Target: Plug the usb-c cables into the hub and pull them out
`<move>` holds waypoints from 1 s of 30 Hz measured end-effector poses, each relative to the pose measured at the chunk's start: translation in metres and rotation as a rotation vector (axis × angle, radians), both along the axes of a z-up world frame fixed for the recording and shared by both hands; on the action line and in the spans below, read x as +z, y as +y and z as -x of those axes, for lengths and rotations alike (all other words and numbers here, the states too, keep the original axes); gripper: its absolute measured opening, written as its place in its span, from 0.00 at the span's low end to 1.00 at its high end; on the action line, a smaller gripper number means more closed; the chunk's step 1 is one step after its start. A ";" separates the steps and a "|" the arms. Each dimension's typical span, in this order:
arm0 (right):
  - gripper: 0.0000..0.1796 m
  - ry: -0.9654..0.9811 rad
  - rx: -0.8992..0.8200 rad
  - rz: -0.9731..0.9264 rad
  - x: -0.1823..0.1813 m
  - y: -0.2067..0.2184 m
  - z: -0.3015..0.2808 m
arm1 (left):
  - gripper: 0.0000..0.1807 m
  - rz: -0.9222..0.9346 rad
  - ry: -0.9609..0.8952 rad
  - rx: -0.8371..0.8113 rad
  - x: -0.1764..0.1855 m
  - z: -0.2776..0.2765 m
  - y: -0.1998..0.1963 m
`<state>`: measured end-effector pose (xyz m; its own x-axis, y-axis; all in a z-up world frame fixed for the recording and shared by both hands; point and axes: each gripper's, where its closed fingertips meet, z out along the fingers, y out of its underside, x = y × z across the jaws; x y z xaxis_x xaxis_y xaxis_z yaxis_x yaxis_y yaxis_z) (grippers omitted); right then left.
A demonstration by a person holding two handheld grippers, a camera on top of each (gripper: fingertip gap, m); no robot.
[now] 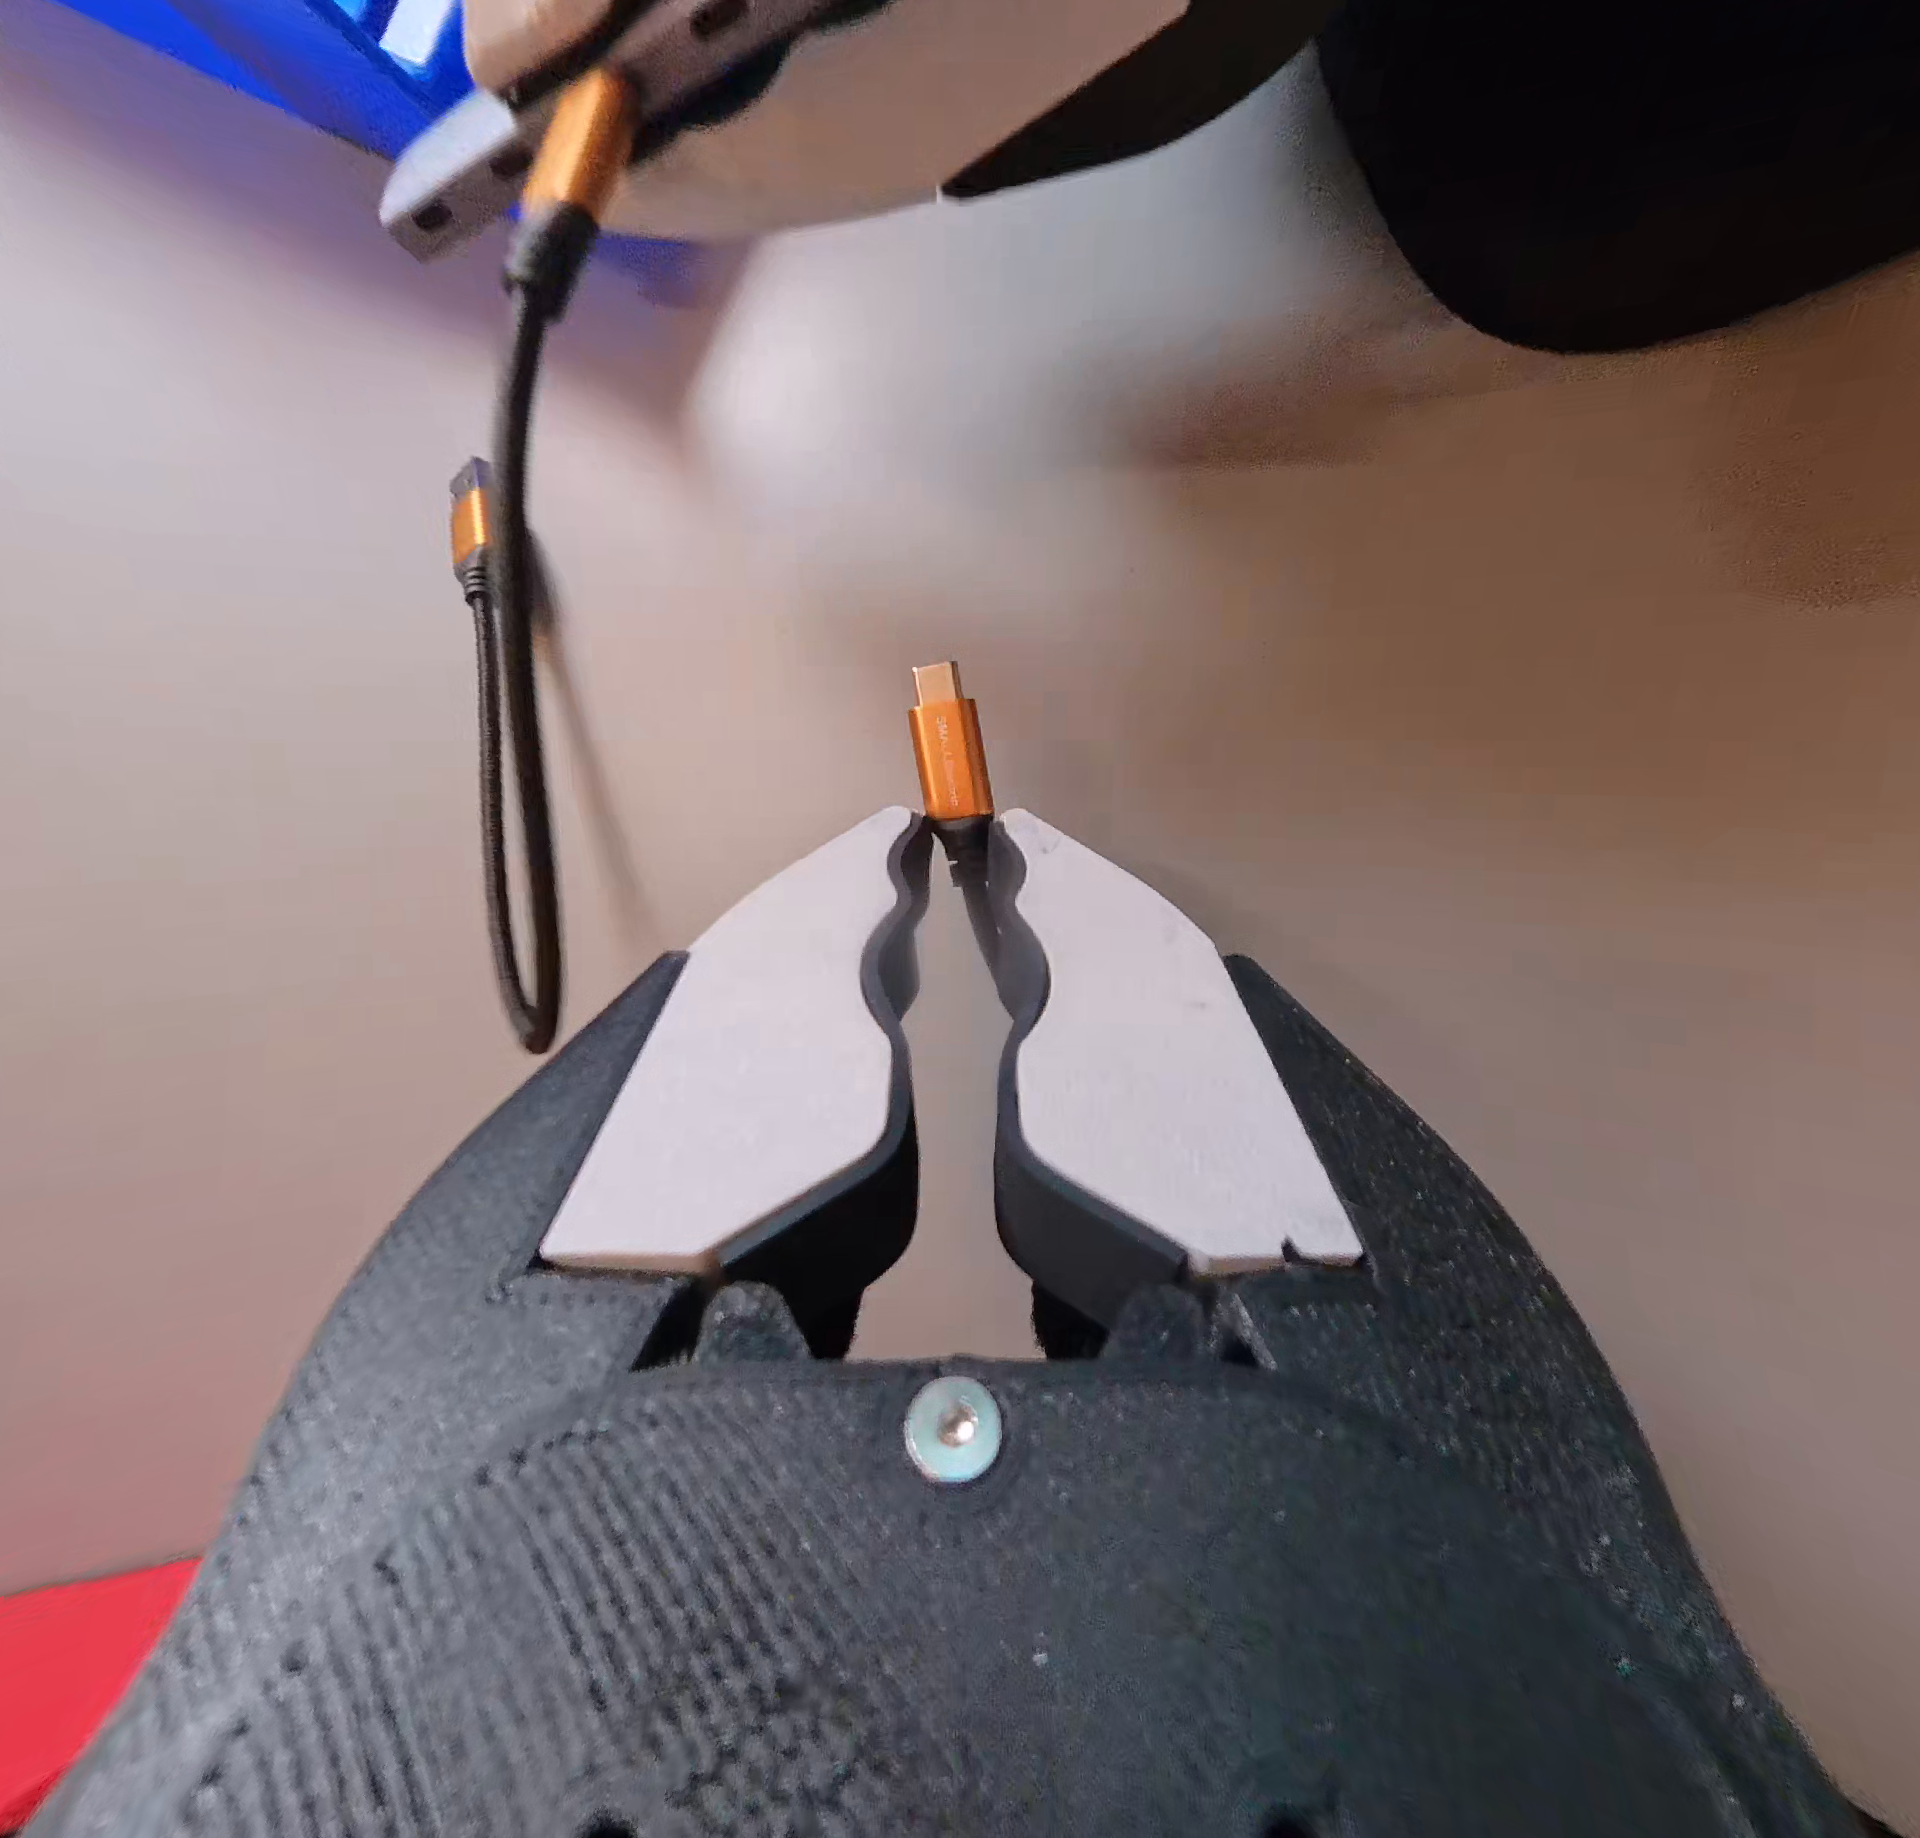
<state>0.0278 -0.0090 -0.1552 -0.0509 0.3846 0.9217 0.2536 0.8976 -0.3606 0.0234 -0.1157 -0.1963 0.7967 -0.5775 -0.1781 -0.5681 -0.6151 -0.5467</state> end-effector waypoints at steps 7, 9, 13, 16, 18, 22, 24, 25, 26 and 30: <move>0.06 -0.106 0.102 -0.187 -0.026 -0.047 0.017 | 0.06 -0.005 -0.054 -0.011 0.006 0.002 -0.003; 0.06 -0.110 0.108 -0.200 -0.026 -0.053 0.019 | 0.06 -0.003 -0.063 -0.017 0.009 0.000 -0.003; 0.05 -0.122 0.129 -0.229 -0.029 -0.062 0.019 | 0.06 0.009 -0.071 -0.025 0.009 -0.003 -0.003; 0.05 -0.123 0.142 -0.234 -0.030 -0.065 0.018 | 0.06 0.022 -0.075 -0.035 0.006 -0.004 -0.004; 0.05 -0.122 0.146 -0.242 -0.030 -0.066 0.017 | 0.06 0.027 -0.075 -0.040 0.004 -0.005 -0.004; 0.05 -0.122 0.148 -0.257 -0.029 -0.068 0.015 | 0.06 0.031 -0.092 -0.052 0.006 -0.006 -0.006; 0.05 -0.117 0.145 -0.260 -0.028 -0.068 0.015 | 0.06 0.032 -0.098 -0.054 0.007 -0.006 -0.006; 0.05 -0.118 0.144 -0.261 -0.028 -0.067 0.015 | 0.06 0.034 -0.103 -0.056 0.008 -0.006 -0.007; 0.06 -0.121 0.143 -0.263 -0.029 -0.067 0.014 | 0.06 0.034 -0.108 -0.057 0.008 -0.006 -0.007; 0.05 -0.128 0.152 -0.274 -0.032 -0.068 0.013 | 0.06 0.028 -0.119 -0.054 0.011 -0.005 -0.007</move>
